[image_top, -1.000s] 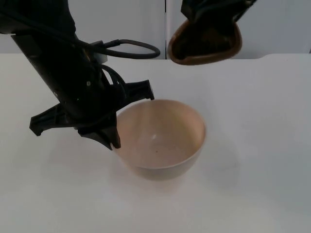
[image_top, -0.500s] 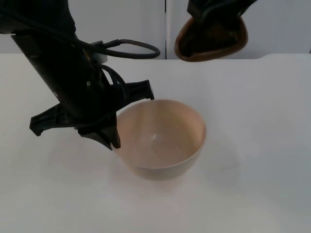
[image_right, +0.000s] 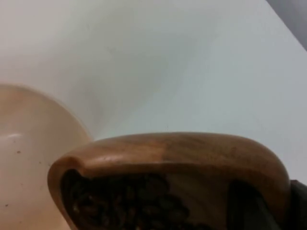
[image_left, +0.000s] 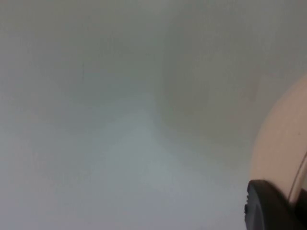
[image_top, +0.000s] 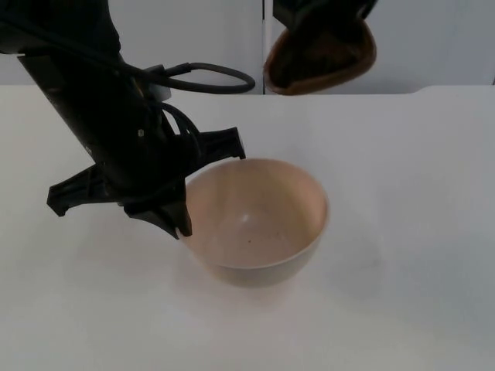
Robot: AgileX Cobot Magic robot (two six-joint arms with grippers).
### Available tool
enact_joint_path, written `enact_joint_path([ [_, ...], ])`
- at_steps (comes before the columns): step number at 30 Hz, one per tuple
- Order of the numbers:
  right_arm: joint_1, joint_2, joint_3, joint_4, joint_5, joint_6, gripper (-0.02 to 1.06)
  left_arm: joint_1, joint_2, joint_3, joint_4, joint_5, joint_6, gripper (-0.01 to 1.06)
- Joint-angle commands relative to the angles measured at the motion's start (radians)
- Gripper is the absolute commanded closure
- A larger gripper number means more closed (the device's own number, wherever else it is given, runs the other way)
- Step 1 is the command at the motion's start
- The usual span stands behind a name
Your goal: Pick up the bowl with the left hand and pour the coffee beans from the cup into the bowl with the right hand.
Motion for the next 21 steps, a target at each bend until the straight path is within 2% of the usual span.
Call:
enact_joint_path([
  [1,0.024,-0.003,-0.010,-0.039,0.007,-0.015,1.04,-0.006,-0.002,-0.004,-0.007,-0.001,-0.007,1.05],
  [4,0.049,-0.003,-0.010,-0.087,0.007,-0.037,1.04,-0.006,-0.002,-0.004,-0.007,-0.001,-0.007,1.05],
  [8,0.098,-0.003,-0.010,-0.205,0.007,-0.053,1.04,-0.006,-0.002,-0.004,-0.007,-0.001,-0.007,1.05],
  [21,0.146,-0.003,-0.008,-0.295,0.007,-0.139,1.04,-0.006,-0.002,-0.004,-0.007,0.001,-0.007,1.05],
])
